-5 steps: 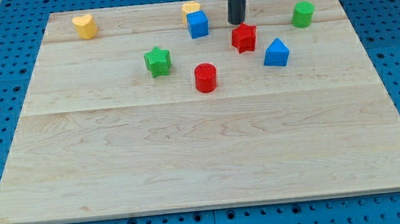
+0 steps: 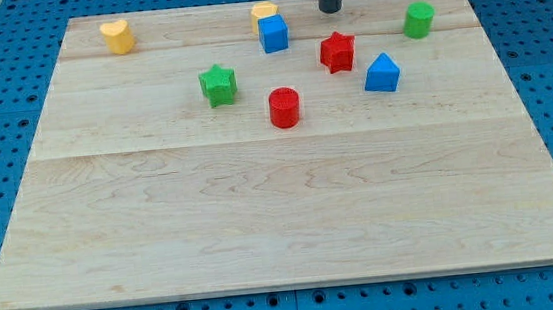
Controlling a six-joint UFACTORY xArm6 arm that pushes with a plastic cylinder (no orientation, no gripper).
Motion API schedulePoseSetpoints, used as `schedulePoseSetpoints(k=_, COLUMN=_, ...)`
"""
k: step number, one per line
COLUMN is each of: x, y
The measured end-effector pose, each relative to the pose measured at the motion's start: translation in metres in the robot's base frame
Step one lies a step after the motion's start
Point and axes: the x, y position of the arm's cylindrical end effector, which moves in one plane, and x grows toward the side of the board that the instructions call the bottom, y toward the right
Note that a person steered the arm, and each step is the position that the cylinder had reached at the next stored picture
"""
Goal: Separate yellow hexagon from the blue cube
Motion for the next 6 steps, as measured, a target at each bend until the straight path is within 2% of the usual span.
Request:
schedulePoseSetpoints(k=1, x=0.000, y=-0.058)
schedulePoseSetpoints(k=2, x=0.001, y=-0.140)
schedulePoseSetpoints(k=3, x=0.051, y=-0.155)
schedulePoseSetpoints(k=4, x=0.081, y=-0.158)
schedulePoseSetpoints(k=5, x=0.081, y=-0.157)
schedulePoseSetpoints(k=6, x=0.081, y=-0.104)
